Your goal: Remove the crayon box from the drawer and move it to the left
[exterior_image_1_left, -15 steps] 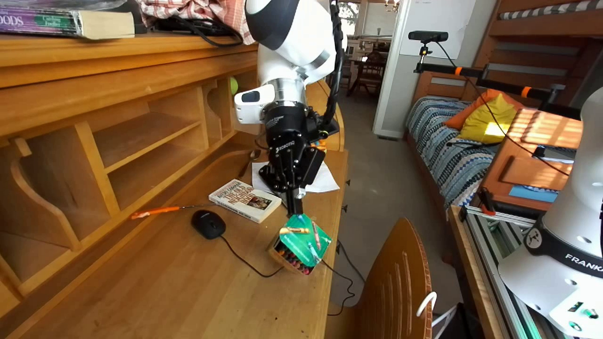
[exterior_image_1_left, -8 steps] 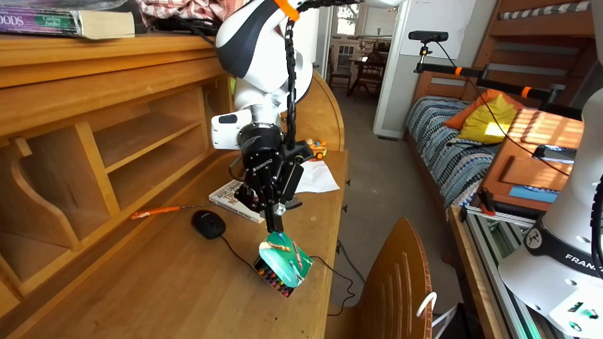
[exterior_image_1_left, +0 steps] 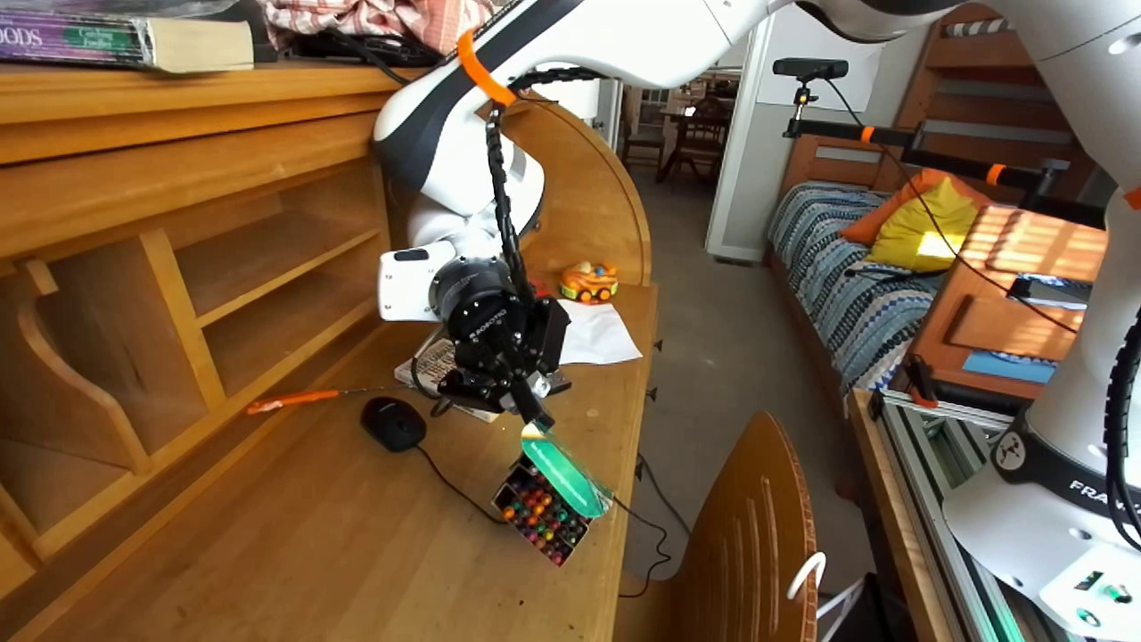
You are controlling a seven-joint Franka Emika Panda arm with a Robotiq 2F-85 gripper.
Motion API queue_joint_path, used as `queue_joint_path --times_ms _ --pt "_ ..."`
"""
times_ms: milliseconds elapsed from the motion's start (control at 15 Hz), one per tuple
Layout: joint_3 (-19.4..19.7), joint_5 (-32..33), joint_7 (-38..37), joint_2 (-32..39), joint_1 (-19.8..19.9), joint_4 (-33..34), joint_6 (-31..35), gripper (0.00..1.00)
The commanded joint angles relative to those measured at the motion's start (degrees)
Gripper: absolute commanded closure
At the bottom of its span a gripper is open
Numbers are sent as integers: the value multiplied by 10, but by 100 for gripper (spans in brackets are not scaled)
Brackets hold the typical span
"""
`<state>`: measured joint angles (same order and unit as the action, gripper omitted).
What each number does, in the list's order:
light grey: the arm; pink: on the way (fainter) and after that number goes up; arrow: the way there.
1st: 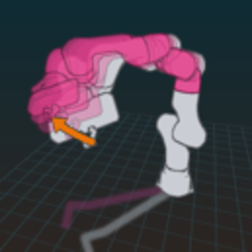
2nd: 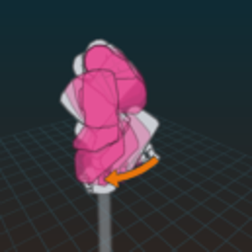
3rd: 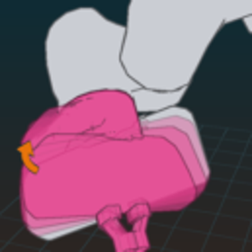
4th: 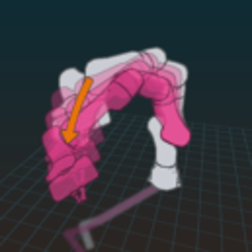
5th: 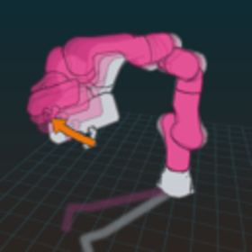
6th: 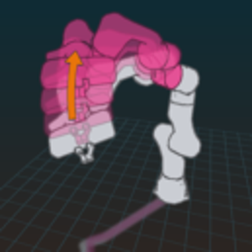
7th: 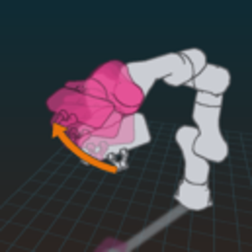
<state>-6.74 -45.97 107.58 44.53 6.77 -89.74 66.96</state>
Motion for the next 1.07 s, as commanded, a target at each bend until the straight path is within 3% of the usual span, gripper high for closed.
queue_joint_path --times_ms 0,400,800,1000 --pt "-7 -8 -20 44 -3 58 -69 100" --pt "20 18 -102 21 -35 34 0 100" --pt "36 59 -145 -44 -59 -60 174 100" --pt "31 45 -146 -95 -60 -137 270 100"
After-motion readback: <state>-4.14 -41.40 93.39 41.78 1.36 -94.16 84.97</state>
